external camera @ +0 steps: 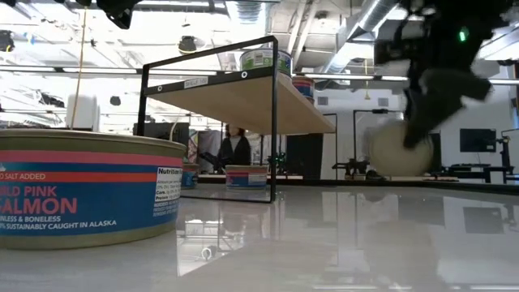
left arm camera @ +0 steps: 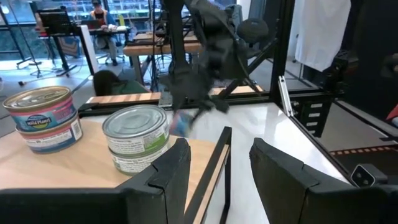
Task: Stack canned seafood by type on shelf
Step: Stack the blue tuna can on top of the other blue tuna can
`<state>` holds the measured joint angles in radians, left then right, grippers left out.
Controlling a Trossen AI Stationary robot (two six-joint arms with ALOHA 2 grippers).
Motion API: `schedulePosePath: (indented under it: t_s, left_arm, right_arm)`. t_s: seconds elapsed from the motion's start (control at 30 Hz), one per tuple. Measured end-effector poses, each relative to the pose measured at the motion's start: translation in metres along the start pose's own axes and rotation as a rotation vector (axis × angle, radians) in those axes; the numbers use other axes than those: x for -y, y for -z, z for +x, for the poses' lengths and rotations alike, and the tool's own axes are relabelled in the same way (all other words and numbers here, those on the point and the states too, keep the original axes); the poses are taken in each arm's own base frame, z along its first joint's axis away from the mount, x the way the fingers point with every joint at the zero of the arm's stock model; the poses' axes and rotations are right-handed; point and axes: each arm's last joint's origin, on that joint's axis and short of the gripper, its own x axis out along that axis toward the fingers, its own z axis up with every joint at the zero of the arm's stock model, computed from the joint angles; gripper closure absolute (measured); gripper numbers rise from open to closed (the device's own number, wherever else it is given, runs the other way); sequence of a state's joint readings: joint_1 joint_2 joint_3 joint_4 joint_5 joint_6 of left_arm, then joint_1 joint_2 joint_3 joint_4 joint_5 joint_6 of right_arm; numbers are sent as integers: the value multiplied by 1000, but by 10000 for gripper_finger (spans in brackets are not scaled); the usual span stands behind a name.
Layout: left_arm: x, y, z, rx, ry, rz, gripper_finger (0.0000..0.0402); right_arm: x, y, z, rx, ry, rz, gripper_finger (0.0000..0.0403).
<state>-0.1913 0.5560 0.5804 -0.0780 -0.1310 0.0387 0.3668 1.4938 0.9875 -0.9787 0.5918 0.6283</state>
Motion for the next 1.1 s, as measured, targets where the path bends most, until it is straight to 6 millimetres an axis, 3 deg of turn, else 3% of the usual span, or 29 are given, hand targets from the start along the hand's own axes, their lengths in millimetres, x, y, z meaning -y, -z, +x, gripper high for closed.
schedulePosePath:
  t_s: [0.2, 0.33, 0.5, 0.73, 0.87, 1.1]
  left_arm:
    - [-1, -2, 0, 15, -30, -38, 241]
    - [-1, -2, 0, 21, -32, -73, 241]
    - [-1, -2, 0, 25, -32, -72, 241]
    - [-1, -3, 0, 29, -33, -51, 241]
    - [-1, -3, 0, 26, -33, -19, 241]
    - [-1, -2, 0, 23, -36, 29, 241]
  right_arm:
    - [34, -22, -46, 221, 320, -150, 187]
    - [46, -43, -60, 331, 549, -306, 168]
    - [61, -77, -55, 317, 674, -443, 178]
    - [94, -116, -45, 352, 684, -499, 176]
    - [112, -126, -39, 372, 667, -562, 164]
    - [136, -130, -25, 367, 641, -538, 183]
